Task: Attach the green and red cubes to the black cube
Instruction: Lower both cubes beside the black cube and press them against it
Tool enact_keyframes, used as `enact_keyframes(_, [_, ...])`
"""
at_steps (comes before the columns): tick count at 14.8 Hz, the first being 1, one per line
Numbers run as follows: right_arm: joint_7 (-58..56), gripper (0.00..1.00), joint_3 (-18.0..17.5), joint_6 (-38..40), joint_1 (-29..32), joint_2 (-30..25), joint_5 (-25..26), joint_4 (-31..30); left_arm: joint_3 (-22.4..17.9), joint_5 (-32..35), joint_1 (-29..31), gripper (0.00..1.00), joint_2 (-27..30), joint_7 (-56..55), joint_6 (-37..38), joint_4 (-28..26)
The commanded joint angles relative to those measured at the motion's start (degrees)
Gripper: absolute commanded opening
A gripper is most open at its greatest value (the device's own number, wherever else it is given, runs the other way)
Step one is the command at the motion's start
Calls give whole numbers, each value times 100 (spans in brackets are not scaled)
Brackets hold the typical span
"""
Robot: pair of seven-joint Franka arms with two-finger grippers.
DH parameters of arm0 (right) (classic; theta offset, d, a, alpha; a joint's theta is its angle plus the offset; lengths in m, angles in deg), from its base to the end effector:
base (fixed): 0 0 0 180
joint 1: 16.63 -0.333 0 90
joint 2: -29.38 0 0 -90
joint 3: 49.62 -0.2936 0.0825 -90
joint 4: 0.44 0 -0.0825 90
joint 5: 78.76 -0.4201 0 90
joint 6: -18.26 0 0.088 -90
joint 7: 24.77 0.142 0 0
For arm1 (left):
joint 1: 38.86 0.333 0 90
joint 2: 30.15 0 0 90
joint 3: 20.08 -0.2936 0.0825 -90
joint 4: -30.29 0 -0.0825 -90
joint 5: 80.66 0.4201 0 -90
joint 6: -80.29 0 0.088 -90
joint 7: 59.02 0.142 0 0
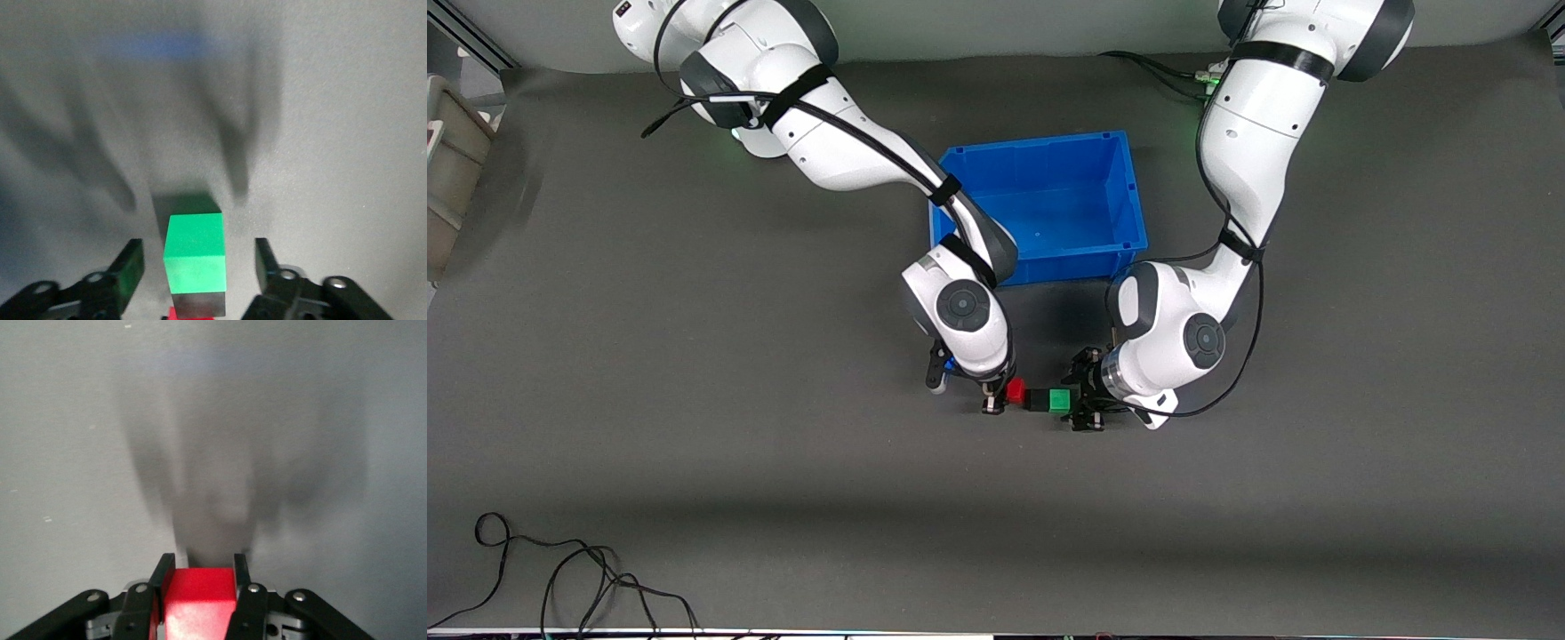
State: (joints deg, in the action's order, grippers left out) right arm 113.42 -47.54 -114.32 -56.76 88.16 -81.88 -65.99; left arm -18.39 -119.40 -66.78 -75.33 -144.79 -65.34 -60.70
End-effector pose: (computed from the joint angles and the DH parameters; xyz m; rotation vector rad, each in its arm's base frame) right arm 0.6199 0.4975 0.1182 -1.9070 2.3115 0.0123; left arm 0.6317 -0.3625 0.1114 1.9854 1.8986 -0.4070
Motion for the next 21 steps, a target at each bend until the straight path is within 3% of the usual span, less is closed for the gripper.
enact_keyframes(1, [200, 0, 12, 172, 110, 449, 137, 701, -107, 157, 23, 100, 10, -133, 96, 81])
enact_keyframes(4, [165, 0, 12, 172, 111, 511, 146, 710, -178, 437, 330, 100, 202, -133, 176, 55])
enact_keyframes(8, [174, 0, 3, 180, 76, 538, 181, 710, -195, 851, 866, 100, 554, 121, 939, 11])
enact_keyframes(15, [183, 0, 3, 259, -30, 538, 269, 649, -414, 895, 1666, 100, 1187, 1490, 2028, -191])
enact_keyframes(21, [183, 0, 3, 321, -91, 529, 269, 658, -687, 1773, 2097, 100, 1582, 2598, 2855, -192])
